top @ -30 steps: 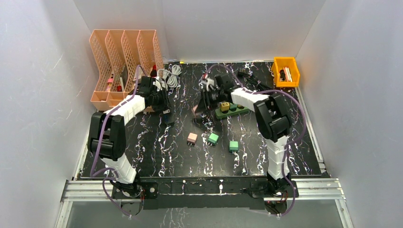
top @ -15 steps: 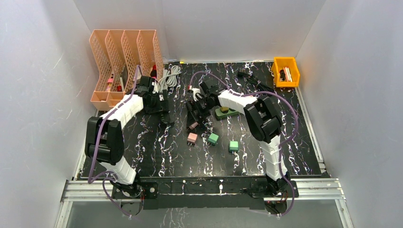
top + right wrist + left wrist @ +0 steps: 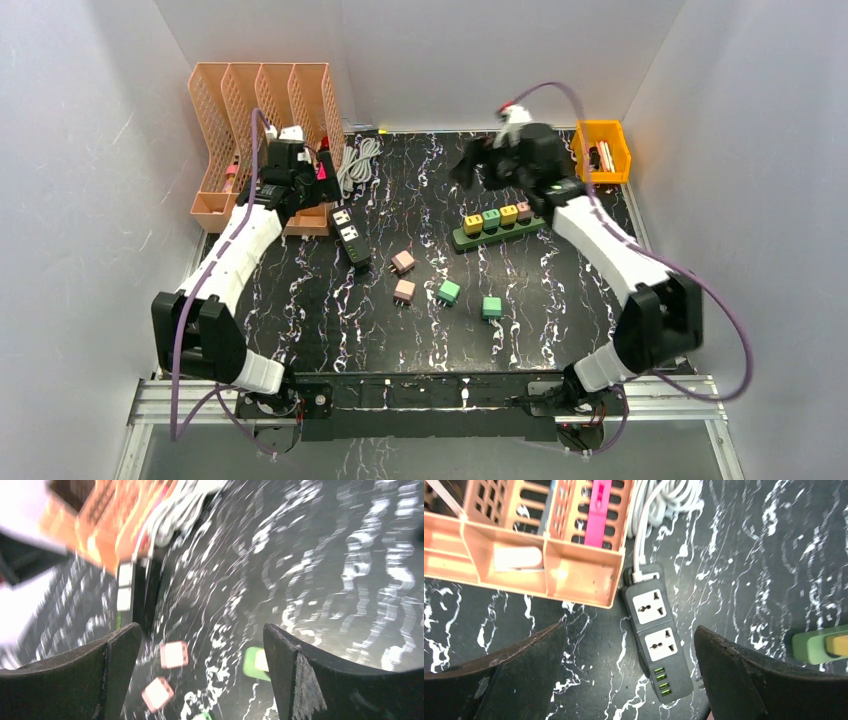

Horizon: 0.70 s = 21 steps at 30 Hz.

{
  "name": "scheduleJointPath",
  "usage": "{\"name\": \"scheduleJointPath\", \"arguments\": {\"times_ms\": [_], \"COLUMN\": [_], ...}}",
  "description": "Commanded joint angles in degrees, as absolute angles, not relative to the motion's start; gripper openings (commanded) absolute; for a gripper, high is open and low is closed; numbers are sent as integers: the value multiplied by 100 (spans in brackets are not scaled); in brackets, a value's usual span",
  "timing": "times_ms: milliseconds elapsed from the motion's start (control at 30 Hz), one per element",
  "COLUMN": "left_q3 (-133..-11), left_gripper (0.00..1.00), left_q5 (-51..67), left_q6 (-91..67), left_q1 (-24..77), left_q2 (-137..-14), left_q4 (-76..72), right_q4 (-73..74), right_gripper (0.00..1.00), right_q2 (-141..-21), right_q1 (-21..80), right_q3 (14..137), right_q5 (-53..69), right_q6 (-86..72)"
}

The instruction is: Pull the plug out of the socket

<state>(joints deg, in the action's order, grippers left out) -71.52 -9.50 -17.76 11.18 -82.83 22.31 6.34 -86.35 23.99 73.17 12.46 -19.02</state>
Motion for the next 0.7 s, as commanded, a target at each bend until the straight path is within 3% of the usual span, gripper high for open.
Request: {"name": "scheduleJointPath", "arguments": {"times_ms": [0, 233, 667], "left_q3": [-7424, -7557, -7422], "left_gripper": [98, 98, 98], "left_q5": [-1007, -510, -96], "left_q6": [-1598, -1582, -1804], "left_q1": [1087, 1093, 1099], "left_q2": [-7899, -7987, -8101], "left_q4": [1797, 1582, 1559], "right_q4": [251, 2420, 4281], "right_gripper": [98, 98, 89], "right_q2": [-8317, -8702, -10188], "right_q1": [1136, 468, 436], "right_q3": [6671, 7162, 8624], "right_q5": [1175, -259, -1037], "right_q6": [-3591, -4334, -5871]}}
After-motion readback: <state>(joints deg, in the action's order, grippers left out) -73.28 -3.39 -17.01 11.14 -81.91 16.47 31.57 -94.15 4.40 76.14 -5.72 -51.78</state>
